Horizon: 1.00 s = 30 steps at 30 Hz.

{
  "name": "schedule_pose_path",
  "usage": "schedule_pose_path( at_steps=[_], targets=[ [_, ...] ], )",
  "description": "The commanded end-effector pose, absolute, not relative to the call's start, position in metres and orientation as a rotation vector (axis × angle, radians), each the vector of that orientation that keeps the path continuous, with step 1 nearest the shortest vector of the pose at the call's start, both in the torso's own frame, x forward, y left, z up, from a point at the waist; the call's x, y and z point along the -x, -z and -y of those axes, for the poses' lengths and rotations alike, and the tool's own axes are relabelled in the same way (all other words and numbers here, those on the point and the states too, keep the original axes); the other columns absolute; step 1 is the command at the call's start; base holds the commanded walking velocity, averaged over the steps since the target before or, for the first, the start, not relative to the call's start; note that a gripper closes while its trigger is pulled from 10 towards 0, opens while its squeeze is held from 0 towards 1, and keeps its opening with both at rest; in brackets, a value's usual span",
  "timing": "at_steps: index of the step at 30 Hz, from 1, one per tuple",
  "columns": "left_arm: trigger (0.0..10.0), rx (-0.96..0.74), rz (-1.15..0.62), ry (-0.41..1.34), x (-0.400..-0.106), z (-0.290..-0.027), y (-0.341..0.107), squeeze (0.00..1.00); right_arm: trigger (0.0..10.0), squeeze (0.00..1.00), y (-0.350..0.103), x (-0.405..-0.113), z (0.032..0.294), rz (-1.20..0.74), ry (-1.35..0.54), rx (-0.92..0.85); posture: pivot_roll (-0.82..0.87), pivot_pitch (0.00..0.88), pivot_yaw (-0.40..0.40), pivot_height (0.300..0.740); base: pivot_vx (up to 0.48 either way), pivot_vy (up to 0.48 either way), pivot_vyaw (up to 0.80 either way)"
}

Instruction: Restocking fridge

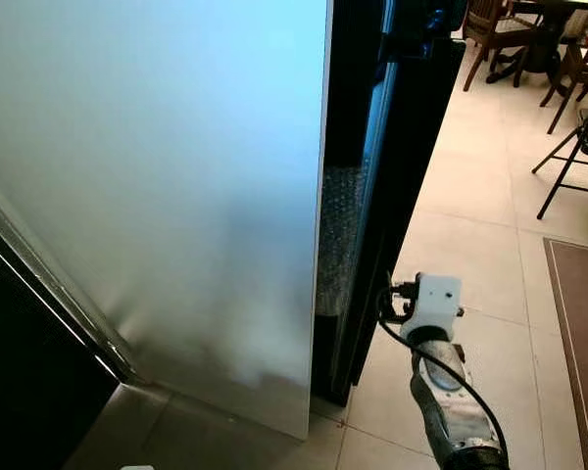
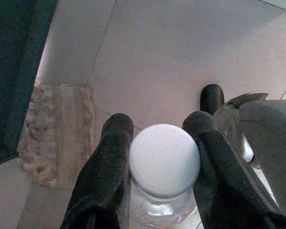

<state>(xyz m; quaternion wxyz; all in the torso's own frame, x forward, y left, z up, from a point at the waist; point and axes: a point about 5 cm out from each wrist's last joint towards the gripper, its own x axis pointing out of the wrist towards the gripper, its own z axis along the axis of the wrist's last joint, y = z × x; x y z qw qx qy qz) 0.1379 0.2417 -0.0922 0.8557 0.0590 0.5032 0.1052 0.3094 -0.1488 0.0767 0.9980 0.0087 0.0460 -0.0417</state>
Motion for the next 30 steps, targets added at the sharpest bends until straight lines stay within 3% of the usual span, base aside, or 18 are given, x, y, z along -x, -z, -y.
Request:
schedule_pose_path(
  at_steps=[1, 8, 19, 30],
  targets=[
    [10.0, -0.12, -1.069, -0.225, -0.132, -0.241, 0.094, 0.0, 10.0, 0.0, -0.081, -0.31, 0.153, -0.097, 0.095, -0.019, 0.05, 0.0, 0.004, 0.74, 0.0, 0.0, 0.0],
    [10.0, -0.124, -1.072, -0.22, -0.131, -0.241, 0.095, 0.0, 10.0, 0.0, -0.082, -0.306, 0.156, -0.079, 0.103, 0.003, 0.05, 0.0, 0.003, 0.74, 0.0, 0.0, 0.0],
    [10.0, -0.112, -1.068, -0.219, -0.131, -0.241, 0.095, 0.0, 10.0, 0.0, -0.085, -0.264, 0.16, -0.016, 0.114, 0.042, 0.03, 0.0, -0.001, 0.74, 0.0, 0.0, 0.0],
    [10.0, -0.094, -1.079, -0.222, -0.13, -0.24, 0.096, 0.0, 10.0, 0.0, -0.093, -0.266, 0.156, -0.009, 0.104, 0.037, 0.03, 0.0, -0.004, 0.74, 0.0, 0.0, 0.0]
  ],
)
